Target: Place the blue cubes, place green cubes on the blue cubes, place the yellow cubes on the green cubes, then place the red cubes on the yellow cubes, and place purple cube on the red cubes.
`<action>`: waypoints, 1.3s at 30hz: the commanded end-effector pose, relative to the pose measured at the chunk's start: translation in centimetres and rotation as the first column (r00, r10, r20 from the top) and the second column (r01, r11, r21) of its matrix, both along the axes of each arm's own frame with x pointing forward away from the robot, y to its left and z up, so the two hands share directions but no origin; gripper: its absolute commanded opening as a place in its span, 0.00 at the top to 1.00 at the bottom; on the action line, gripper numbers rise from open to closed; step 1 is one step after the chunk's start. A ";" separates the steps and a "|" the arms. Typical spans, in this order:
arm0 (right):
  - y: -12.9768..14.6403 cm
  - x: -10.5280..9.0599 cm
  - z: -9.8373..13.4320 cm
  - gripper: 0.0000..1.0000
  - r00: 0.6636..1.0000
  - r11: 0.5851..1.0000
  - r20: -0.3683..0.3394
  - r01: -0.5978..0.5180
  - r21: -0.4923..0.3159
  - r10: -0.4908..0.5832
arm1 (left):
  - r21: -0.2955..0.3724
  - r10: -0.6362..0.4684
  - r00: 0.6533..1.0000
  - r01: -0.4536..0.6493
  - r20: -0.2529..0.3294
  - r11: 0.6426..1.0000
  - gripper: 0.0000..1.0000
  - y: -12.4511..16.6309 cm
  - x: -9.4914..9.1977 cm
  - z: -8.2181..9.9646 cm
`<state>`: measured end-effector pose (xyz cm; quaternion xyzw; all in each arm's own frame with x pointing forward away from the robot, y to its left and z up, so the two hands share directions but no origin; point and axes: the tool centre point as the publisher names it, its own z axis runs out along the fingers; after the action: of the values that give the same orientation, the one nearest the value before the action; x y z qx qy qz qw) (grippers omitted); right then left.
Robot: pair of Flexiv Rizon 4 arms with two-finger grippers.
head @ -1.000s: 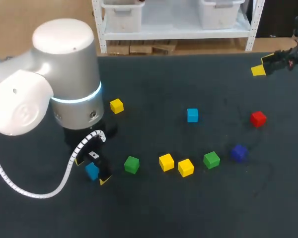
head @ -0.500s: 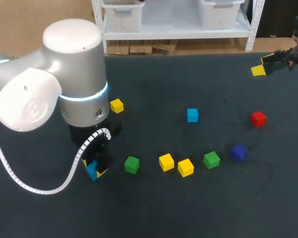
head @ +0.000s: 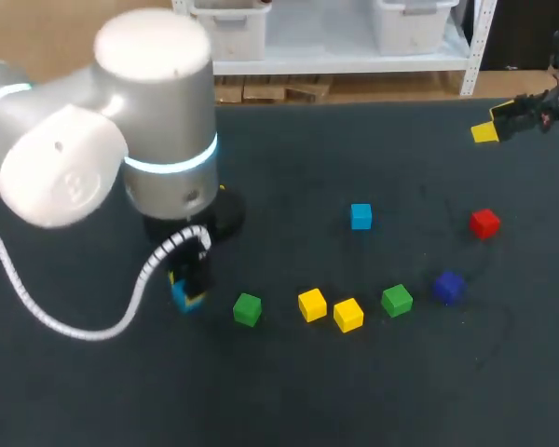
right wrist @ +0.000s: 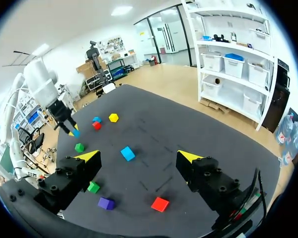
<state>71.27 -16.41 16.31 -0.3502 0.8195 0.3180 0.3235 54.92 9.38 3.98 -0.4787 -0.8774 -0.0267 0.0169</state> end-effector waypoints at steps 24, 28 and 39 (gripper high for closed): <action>0.0 0.0 0.0 0.00 1.000 1.000 0.002 -0.001 0.002 0.001 | -0.095 -0.480 0.874 0.473 -0.072 0.876 1.00 -11.6 15.0 2.8; 0.0 0.0 0.0 0.00 1.000 1.000 0.002 -0.001 0.002 0.001 | -0.088 -0.510 0.854 0.503 -0.097 0.860 1.00 -13.5 15.6 1.9; 0.0 0.0 0.0 0.00 1.000 1.000 0.002 -0.001 0.002 0.001 | -0.059 -0.478 0.863 0.475 -0.167 0.878 1.00 -16.7 17.0 0.3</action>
<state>71.27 -16.41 16.31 -0.3502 0.8195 0.3180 0.3235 71.05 -5.94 4.48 -0.6802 -0.7327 0.0231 0.0057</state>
